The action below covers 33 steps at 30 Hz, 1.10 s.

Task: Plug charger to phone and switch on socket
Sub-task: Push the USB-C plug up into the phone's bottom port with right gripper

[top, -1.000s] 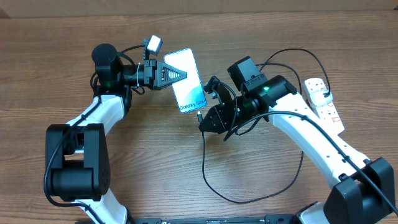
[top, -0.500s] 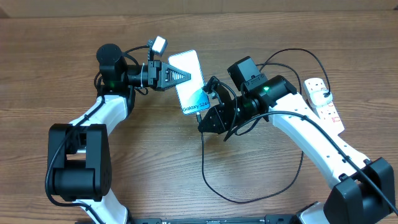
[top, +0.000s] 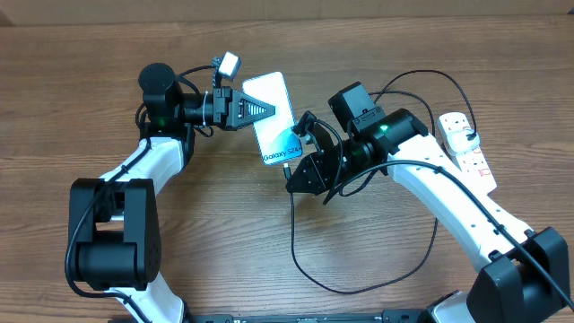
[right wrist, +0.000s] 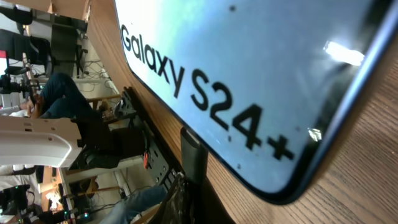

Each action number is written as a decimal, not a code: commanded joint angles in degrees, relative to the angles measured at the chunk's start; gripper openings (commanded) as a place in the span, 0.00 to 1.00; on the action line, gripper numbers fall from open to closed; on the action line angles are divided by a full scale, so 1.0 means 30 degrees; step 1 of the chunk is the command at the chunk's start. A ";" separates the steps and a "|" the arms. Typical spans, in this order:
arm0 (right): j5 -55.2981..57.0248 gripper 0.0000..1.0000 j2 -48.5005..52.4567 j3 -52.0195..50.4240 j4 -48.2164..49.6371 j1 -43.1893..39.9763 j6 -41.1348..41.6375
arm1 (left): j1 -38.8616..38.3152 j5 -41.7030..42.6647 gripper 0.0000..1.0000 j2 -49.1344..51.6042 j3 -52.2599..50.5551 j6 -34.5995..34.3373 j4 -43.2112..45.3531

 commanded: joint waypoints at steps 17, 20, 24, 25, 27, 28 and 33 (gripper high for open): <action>-0.0488 0.04 -0.0036 -0.0036 0.0758 0.0080 -0.0415 | 0.0087 0.0415 0.04 0.0066 0.0364 0.0459 0.0131; -0.0481 0.04 -0.0036 -0.0036 0.0911 0.0080 -0.0415 | 0.0087 0.0415 0.04 0.0066 0.0364 0.0459 0.0080; 0.0146 0.04 -0.0036 -0.0036 0.0969 0.0080 -0.0255 | 0.0087 0.0415 0.04 0.0066 0.0364 0.0459 0.0051; 0.0277 0.04 -0.0036 -0.0036 0.0954 0.0080 -0.0255 | 0.0087 0.0415 0.04 0.0066 0.0364 0.0459 0.0051; 0.0415 0.04 -0.0036 -0.0036 0.0940 0.0080 -0.0255 | 0.0087 0.0415 0.04 0.0066 0.0364 0.0459 0.0051; 0.0430 0.04 -0.0036 -0.0036 0.0940 0.0080 -0.0255 | 0.0087 0.0415 0.04 0.0066 0.0364 0.0459 0.0051; 0.0510 0.04 -0.0036 -0.0036 0.0933 -0.0036 -0.0262 | 0.0087 0.0415 0.04 0.0066 0.0364 0.0525 0.0051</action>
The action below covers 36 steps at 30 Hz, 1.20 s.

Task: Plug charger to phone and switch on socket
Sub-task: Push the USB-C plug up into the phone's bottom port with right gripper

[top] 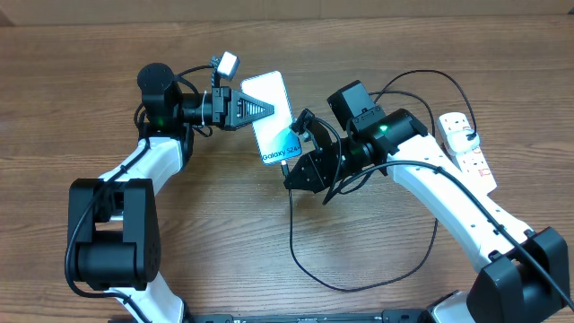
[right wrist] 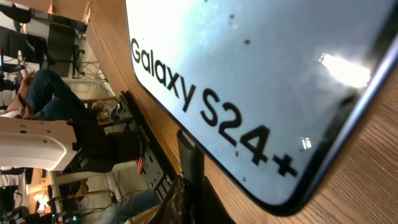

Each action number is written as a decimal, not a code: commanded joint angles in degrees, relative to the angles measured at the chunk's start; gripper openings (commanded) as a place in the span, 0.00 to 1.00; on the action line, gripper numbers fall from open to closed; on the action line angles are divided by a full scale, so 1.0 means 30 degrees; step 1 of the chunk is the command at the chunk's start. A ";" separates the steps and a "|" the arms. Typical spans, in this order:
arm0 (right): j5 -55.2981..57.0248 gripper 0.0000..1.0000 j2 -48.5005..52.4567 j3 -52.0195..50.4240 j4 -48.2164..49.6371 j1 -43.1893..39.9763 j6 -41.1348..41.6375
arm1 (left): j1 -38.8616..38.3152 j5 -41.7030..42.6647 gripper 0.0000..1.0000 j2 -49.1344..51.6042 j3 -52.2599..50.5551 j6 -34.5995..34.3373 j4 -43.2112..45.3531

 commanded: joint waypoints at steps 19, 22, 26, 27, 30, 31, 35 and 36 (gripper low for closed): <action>-0.0831 0.04 -0.0036 -0.0036 0.1406 -0.0503 0.0131 | -0.0233 0.0430 0.04 0.0066 0.0364 0.0729 0.0058; -0.0823 0.04 -0.0036 -0.0036 0.1552 -0.0517 0.0109 | -0.0240 0.0430 0.04 0.0066 0.0364 0.0816 0.0058; -0.0612 0.04 -0.0036 -0.0036 0.2011 -0.0597 -0.0007 | -0.0357 0.0430 0.04 0.0066 0.0357 0.1035 0.0051; -0.0605 0.04 -0.0036 -0.0029 0.2076 -0.0597 -0.0189 | -0.0357 0.0430 0.04 0.0066 0.0357 0.1035 0.0058; -0.0255 0.04 -0.0036 -0.0022 0.2229 -0.0597 -0.0262 | -0.0357 0.0430 0.04 0.0066 0.0357 0.1035 0.0058; 0.0131 0.04 -0.0044 -0.0022 0.2229 -0.0597 -0.0262 | -0.0357 0.0430 0.04 0.0066 0.0357 0.1035 0.0058; 0.2033 0.04 -0.0058 0.0000 0.2215 -0.0597 -0.0262 | -0.0357 0.0430 0.04 0.0066 0.0357 0.1122 0.0051; 0.2368 0.04 -0.0058 0.0080 0.2200 -0.0597 -0.0262 | -0.0364 0.0430 0.04 0.0066 0.0357 0.1231 0.0000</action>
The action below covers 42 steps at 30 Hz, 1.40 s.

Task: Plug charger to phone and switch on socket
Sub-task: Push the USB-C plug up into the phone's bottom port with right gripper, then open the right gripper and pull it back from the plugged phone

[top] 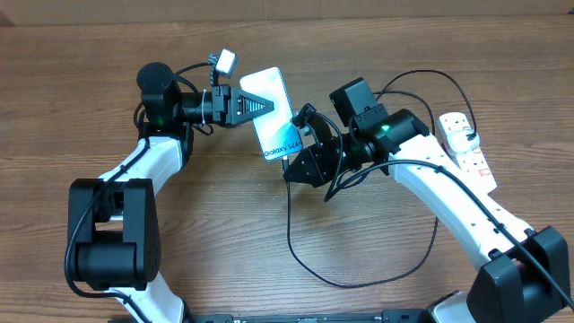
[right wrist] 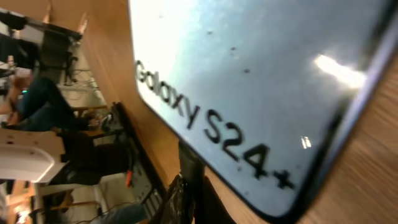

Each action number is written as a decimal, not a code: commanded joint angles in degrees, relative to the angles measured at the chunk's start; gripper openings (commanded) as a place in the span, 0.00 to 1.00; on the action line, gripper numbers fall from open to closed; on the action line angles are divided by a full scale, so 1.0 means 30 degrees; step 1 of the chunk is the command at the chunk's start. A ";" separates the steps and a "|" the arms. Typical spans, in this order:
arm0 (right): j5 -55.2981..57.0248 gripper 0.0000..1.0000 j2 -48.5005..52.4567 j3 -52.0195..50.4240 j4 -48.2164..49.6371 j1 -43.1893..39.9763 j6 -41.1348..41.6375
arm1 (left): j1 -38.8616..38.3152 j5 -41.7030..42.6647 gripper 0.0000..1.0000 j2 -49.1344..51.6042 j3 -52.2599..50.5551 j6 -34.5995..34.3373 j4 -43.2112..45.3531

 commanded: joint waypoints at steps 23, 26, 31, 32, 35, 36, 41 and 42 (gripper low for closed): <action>0.1566 0.04 -0.0095 0.2965 0.0328 -0.0525 -0.0036 | -0.0903 0.1166 0.04 0.0058 0.0277 0.1166 -0.0226; 0.1574 0.08 -0.0095 0.2965 0.0058 -0.0525 -0.0036 | -0.0816 0.1158 0.04 0.0058 0.0277 0.1166 -0.0226; 0.1625 0.24 -0.0189 0.2973 -0.1355 -0.0525 -0.0036 | -0.0459 0.1151 0.04 0.0058 0.0277 0.1246 -0.0211; 0.1712 0.25 -0.0255 0.2973 -0.1778 -0.0525 -0.0044 | -0.0401 0.1151 0.04 0.0058 0.0277 0.1290 -0.0211; 0.1719 0.37 -0.0678 0.2987 -0.3147 -0.0525 -0.0044 | -0.0372 0.1144 0.04 0.0058 0.0277 0.1596 -0.0211; 0.1719 0.41 -0.0882 0.2987 -0.3774 -0.0525 -0.0051 | -0.0372 0.1144 0.04 0.0058 0.0277 0.1749 -0.0211; 0.2492 0.51 -0.1821 0.2980 -0.7235 -0.0204 -0.0189 | -0.0372 0.0648 0.04 0.0058 0.0277 0.1814 -0.0211; 0.3118 0.51 -0.1887 0.2965 -0.7672 0.0080 -0.0160 | -0.0372 0.0452 0.04 0.0058 0.0277 0.1807 -0.0219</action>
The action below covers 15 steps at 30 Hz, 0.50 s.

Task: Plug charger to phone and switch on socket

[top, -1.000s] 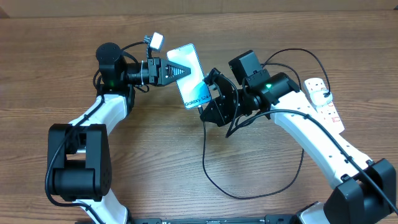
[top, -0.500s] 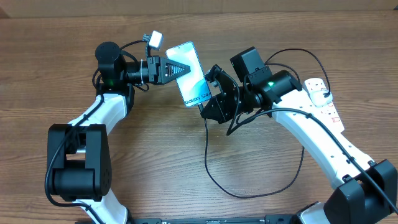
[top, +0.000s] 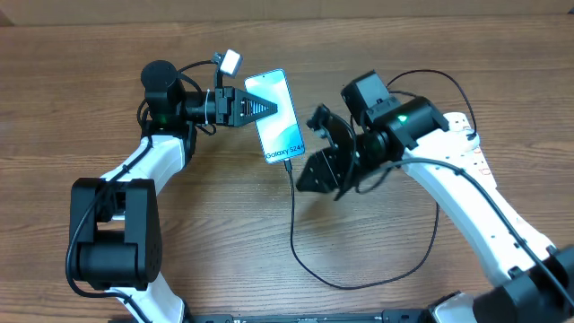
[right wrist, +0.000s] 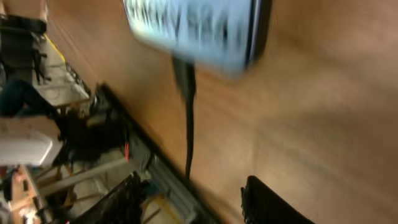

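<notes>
The phone (top: 279, 117), its screen reading Galaxy S24+, lies tilted at the table's middle back. My left gripper (top: 257, 107) is shut on its left edge. The black charger plug (top: 289, 165) sits in the phone's bottom end, and its cable (top: 292, 215) trails toward me. My right gripper (top: 310, 149) stands open just right of the plug, holding nothing. In the blurred right wrist view the phone (right wrist: 194, 25) is at the top, the plug (right wrist: 185, 70) hangs from it, and the fingers (right wrist: 268, 204) are spread wide below. The white socket strip (top: 482, 168) lies at far right, mostly under my right arm.
The black cable (top: 359, 285) loops wide across the near middle of the table and runs back up behind my right arm toward the socket strip. The left arm's base (top: 112, 233) stands at the near left.
My right gripper was shut on the plug at the phone's bottom end. Now it is open and has drawn back to the right, and the plug stays in the phone.
At the oldest moment my left gripper held the phone and my right gripper held the plug right at its bottom edge. Over the following two moments the plug stayed pressed there as the phone shifted slightly. Now the plug sits in the phone and my right gripper is open, apart from it.
</notes>
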Each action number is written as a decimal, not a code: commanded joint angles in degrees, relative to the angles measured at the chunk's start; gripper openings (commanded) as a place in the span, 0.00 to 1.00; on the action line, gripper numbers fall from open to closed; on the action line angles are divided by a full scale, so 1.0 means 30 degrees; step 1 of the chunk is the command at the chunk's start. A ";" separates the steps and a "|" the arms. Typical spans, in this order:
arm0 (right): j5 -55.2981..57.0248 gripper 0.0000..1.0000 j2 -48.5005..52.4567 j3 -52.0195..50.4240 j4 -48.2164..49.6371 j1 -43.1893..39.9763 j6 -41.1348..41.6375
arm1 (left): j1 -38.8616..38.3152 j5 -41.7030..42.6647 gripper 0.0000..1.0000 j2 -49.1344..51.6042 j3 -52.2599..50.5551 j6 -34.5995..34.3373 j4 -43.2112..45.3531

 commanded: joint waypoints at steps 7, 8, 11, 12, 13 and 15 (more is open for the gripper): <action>1.2422 0.54 -0.1027 -0.0364 0.1872 0.4524 0.7599 | -0.0087 -0.0714 0.04 0.0044 0.0000 0.0379 -0.0182; 1.4112 0.54 -0.1035 -0.0517 0.2237 0.5202 0.8692 | -0.0087 -0.0729 0.04 0.0044 0.0000 0.0386 -0.0408; 1.5926 0.54 -0.1027 -0.0882 0.3446 0.6696 0.9887 | -0.0087 -0.0721 0.04 0.0044 0.0000 0.0379 -0.0809; 1.6291 0.54 -0.1027 -0.0984 0.3840 0.7002 1.0083 | -0.0087 -0.0721 0.04 0.0044 0.0000 0.0379 -0.0809; 1.6546 0.54 -0.1027 -0.1100 0.4204 0.7176 1.0112 | -0.0087 -0.0714 0.04 0.0044 0.0000 0.0379 -0.0809; 1.6750 0.51 -0.1027 -0.1341 0.4991 0.7264 1.0105 | -0.0087 -0.0707 0.05 0.0044 0.0000 0.0364 -0.0809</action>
